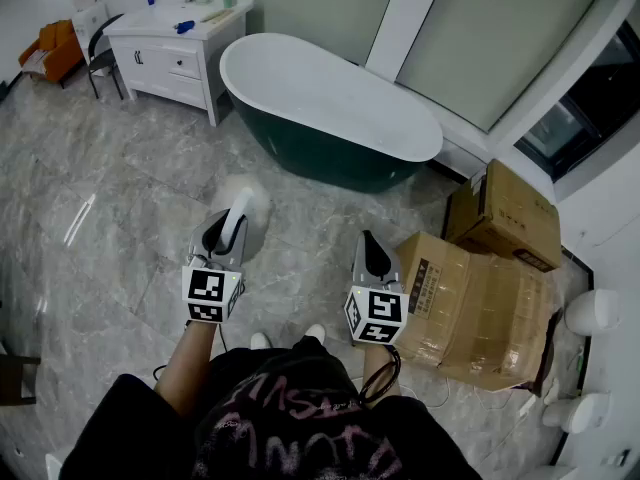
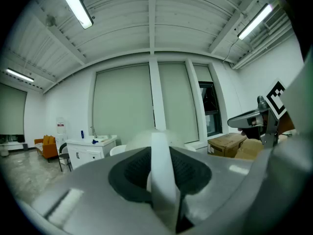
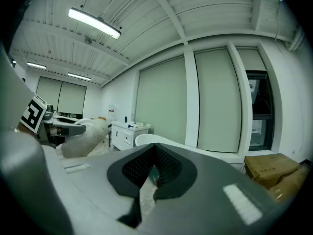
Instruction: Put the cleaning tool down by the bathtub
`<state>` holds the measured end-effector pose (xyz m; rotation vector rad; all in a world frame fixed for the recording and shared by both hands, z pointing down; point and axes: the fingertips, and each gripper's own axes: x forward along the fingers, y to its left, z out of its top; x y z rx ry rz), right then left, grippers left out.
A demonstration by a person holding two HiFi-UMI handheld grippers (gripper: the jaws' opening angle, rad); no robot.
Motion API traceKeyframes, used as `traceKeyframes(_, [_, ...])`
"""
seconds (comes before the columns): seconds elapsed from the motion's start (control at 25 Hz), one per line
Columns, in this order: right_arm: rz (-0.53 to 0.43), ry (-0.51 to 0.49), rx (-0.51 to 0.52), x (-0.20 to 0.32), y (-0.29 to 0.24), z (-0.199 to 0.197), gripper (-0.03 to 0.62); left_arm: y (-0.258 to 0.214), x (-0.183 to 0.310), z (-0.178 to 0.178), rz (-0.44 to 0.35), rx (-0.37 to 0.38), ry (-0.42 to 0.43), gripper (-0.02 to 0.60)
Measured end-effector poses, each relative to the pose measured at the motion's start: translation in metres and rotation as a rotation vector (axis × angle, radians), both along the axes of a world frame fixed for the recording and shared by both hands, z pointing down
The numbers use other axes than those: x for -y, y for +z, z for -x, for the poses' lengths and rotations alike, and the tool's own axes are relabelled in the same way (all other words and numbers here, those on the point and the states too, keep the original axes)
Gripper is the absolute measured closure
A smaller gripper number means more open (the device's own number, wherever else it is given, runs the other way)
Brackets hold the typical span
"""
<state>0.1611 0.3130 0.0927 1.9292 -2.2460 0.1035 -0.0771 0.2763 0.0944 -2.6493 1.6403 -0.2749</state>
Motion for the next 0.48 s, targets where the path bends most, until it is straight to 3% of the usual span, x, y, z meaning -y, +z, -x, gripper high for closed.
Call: traceKeyframes(0.48, [-0.017, 0.002, 0.007, -0.013, 0.001, 0.011, 0.58, 0.0, -0.014, 0.006, -0.009, -0.007, 0.01, 0.491])
